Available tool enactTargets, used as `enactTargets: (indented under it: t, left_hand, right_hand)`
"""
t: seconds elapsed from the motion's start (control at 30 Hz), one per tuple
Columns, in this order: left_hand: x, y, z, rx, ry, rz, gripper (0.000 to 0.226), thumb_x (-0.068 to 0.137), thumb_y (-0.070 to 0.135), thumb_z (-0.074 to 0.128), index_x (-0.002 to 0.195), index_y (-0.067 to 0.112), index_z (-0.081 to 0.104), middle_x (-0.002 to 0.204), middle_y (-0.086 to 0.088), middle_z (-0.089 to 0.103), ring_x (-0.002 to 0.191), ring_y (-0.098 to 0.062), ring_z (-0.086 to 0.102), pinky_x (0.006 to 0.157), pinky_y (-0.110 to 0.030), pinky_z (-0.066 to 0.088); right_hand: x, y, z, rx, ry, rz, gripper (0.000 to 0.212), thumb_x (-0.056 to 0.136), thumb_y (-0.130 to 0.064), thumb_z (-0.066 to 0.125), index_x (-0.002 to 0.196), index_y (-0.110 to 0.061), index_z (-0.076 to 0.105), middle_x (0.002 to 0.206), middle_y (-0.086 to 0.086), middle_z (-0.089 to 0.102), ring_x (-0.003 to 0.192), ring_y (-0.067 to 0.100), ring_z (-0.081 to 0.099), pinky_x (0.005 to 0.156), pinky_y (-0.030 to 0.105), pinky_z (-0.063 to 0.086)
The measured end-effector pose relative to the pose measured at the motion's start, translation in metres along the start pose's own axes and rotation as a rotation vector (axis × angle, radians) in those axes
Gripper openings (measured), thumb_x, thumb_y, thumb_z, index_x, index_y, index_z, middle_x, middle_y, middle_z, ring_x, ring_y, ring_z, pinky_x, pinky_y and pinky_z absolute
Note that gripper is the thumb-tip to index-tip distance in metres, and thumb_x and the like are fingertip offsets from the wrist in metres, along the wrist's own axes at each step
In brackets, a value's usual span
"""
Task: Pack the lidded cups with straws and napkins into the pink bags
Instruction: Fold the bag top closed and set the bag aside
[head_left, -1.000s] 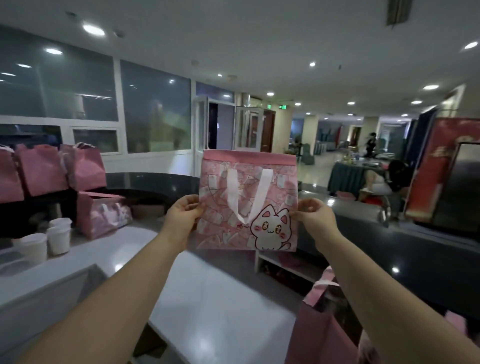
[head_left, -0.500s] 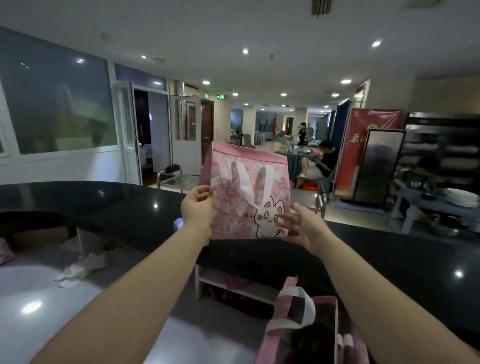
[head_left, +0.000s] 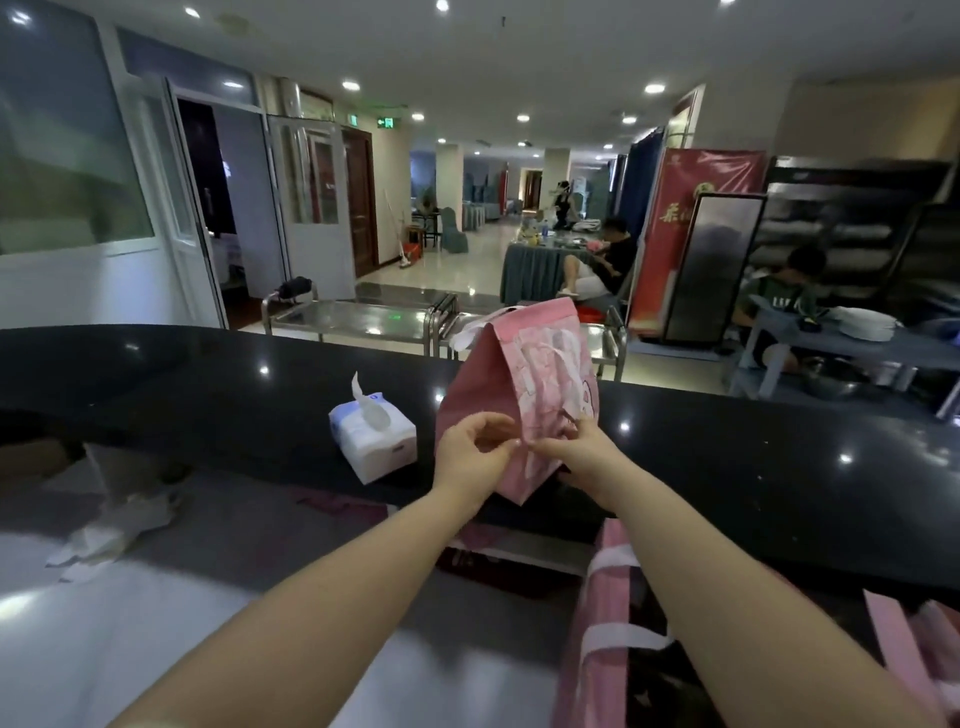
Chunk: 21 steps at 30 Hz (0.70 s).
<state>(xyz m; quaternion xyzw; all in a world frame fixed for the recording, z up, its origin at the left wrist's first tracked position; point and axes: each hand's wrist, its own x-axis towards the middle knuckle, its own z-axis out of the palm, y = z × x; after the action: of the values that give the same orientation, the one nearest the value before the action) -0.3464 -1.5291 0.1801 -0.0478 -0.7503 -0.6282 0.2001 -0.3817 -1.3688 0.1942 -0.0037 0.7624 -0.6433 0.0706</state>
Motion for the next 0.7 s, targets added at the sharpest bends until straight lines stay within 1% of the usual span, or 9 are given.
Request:
enactTargets:
  t: [0.07, 0.17, 0.23, 0.3, 0.37, 0.43, 0.53, 0.6, 0.7]
  left_hand:
    - [0.007, -0.006, -0.022, 0.013, 0.106, -0.016, 0.028, 0.077, -0.001, 0.069, 0.080, 0.027, 0.068, 0.080, 0.009, 0.069, 0.075, -0.002, 0.064, 0.069, -0.015, 0.052]
    - [0.032, -0.012, -0.051, -0.014, 0.168, -0.037, 0.033, 0.075, -0.002, 0.064, 0.088, 0.028, 0.063, 0.090, 0.006, 0.068, 0.082, -0.006, 0.061, 0.073, -0.018, 0.051]
    - [0.048, -0.017, -0.064, 0.011, 0.144, -0.021, 0.038, 0.075, -0.004, 0.064, 0.100, 0.024, 0.060, 0.103, 0.003, 0.064, 0.094, -0.009, 0.060, 0.081, -0.021, 0.050]
    - [0.058, -0.026, -0.068, 0.022, 0.085, -0.015, 0.042, 0.078, -0.003, 0.067, 0.112, 0.020, 0.057, 0.110, 0.001, 0.060, 0.100, -0.013, 0.058, 0.086, -0.026, 0.051]
    - [0.063, -0.035, -0.063, 0.013, 0.009, -0.025, 0.044, 0.082, -0.001, 0.069, 0.115, 0.024, 0.054, 0.106, 0.006, 0.058, 0.097, -0.012, 0.059, 0.084, -0.024, 0.051]
    - [0.066, -0.044, -0.054, -0.008, -0.035, -0.019, 0.041, 0.085, 0.001, 0.067, 0.112, 0.029, 0.054, 0.103, 0.009, 0.061, 0.093, -0.008, 0.062, 0.080, -0.019, 0.050]
    - [0.072, -0.052, -0.048, -0.027, -0.025, -0.021, 0.032, 0.087, 0.005, 0.065, 0.107, 0.030, 0.057, 0.097, 0.010, 0.064, 0.088, -0.004, 0.062, 0.072, -0.012, 0.045]
    - [0.075, -0.057, -0.050, -0.014, -0.016, -0.037, 0.026, 0.088, 0.010, 0.065, 0.099, 0.033, 0.059, 0.093, 0.014, 0.065, 0.086, -0.001, 0.062, 0.071, -0.014, 0.045]
    - [0.081, -0.065, -0.056, 0.018, -0.024, -0.037, 0.021, 0.089, 0.014, 0.065, 0.087, 0.034, 0.060, 0.085, 0.014, 0.067, 0.083, 0.000, 0.062, 0.072, -0.019, 0.048]
  right_hand:
    - [-0.001, -0.006, 0.003, -0.047, 0.004, 0.050, 0.052, 0.069, -0.028, 0.086, 0.103, -0.032, 0.046, 0.111, -0.008, 0.058, 0.092, 0.012, 0.059, 0.073, 0.035, 0.052]
    - [-0.003, -0.010, 0.006, -0.098, 0.041, 0.130, 0.100, 0.061, -0.032, 0.090, 0.142, -0.026, 0.032, 0.131, -0.004, 0.046, 0.124, 0.027, 0.047, 0.092, 0.052, 0.045]
    - [-0.008, -0.012, 0.017, -0.173, 0.068, 0.163, 0.116, 0.059, -0.039, 0.091, 0.149, -0.028, 0.019, 0.149, 0.003, 0.035, 0.132, 0.031, 0.041, 0.090, 0.051, 0.046]
    - [-0.011, -0.009, 0.030, -0.304, 0.167, 0.154, 0.119, 0.060, -0.046, 0.089, 0.150, -0.025, 0.014, 0.151, 0.006, 0.032, 0.128, 0.030, 0.043, 0.088, 0.046, 0.048]
    - [-0.011, -0.005, 0.040, -0.352, 0.313, 0.112, 0.109, 0.065, -0.047, 0.086, 0.147, -0.018, 0.019, 0.146, 0.008, 0.037, 0.124, 0.029, 0.047, 0.091, 0.045, 0.049]
    - [-0.010, 0.000, 0.047, -0.254, 0.388, 0.099, 0.096, 0.070, -0.040, 0.084, 0.143, -0.015, 0.025, 0.139, 0.007, 0.043, 0.120, 0.029, 0.051, 0.092, 0.045, 0.049]
    - [-0.009, 0.005, 0.056, -0.178, 0.500, 0.042, 0.059, 0.076, -0.025, 0.079, 0.123, -0.016, 0.044, 0.111, 0.001, 0.058, 0.093, 0.020, 0.060, 0.075, 0.036, 0.052]
    - [-0.009, 0.009, 0.063, -0.138, 0.589, -0.032, 0.039, 0.077, -0.017, 0.076, 0.109, -0.016, 0.053, 0.097, -0.002, 0.061, 0.080, 0.011, 0.060, 0.069, 0.030, 0.050]
    - [-0.005, 0.014, 0.071, -0.066, 0.657, -0.095, 0.028, 0.080, -0.009, 0.070, 0.106, -0.014, 0.061, 0.095, -0.001, 0.064, 0.081, 0.010, 0.061, 0.071, 0.027, 0.049]
